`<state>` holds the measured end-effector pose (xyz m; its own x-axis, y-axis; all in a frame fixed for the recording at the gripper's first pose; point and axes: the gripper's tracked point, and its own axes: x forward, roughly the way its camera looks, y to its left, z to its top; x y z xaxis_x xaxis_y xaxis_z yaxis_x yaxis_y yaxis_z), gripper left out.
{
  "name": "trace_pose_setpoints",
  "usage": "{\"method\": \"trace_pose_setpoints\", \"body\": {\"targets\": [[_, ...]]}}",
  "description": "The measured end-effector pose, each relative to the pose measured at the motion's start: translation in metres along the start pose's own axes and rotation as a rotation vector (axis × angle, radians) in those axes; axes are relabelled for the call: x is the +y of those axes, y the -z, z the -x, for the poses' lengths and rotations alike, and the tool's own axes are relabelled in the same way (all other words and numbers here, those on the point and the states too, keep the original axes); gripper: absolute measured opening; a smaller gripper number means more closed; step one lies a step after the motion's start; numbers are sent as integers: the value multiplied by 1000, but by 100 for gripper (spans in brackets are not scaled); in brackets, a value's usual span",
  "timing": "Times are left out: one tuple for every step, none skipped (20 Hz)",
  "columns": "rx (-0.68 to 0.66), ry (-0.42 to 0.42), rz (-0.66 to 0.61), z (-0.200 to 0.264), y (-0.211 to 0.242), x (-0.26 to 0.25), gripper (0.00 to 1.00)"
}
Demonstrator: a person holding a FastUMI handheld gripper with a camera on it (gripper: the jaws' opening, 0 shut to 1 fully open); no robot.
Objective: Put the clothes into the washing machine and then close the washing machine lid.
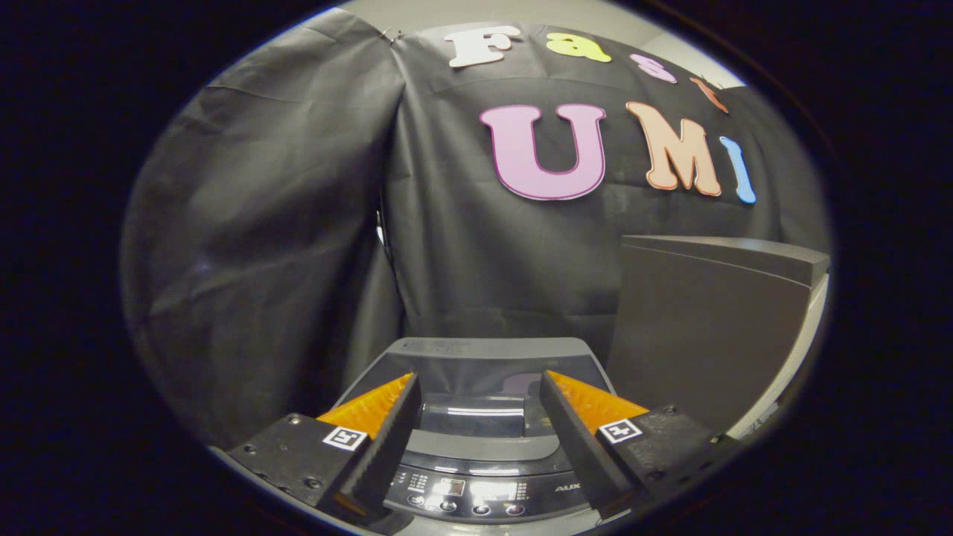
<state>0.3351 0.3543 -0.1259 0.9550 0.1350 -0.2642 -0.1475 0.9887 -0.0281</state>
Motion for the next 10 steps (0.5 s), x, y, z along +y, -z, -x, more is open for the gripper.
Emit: {"method": "trace_pose_setpoints", "body": {"targets": [[5,-5,13,7,3,-1,97],[4,-10,25,15,5,2,97],[0,-15,36,24,5,3,97],[-16,-17,46,29,3,2,97],[-32,-26,58,35,1,3,97],[-55,-29,72,38,-3,4,98],[-64,-30,78,43,-6,4,97],[-69,-36,81,48,-7,5,97],[-63,-45,76,52,-7,7,97],[-57,-52,77,57,-6,8,97]]}}
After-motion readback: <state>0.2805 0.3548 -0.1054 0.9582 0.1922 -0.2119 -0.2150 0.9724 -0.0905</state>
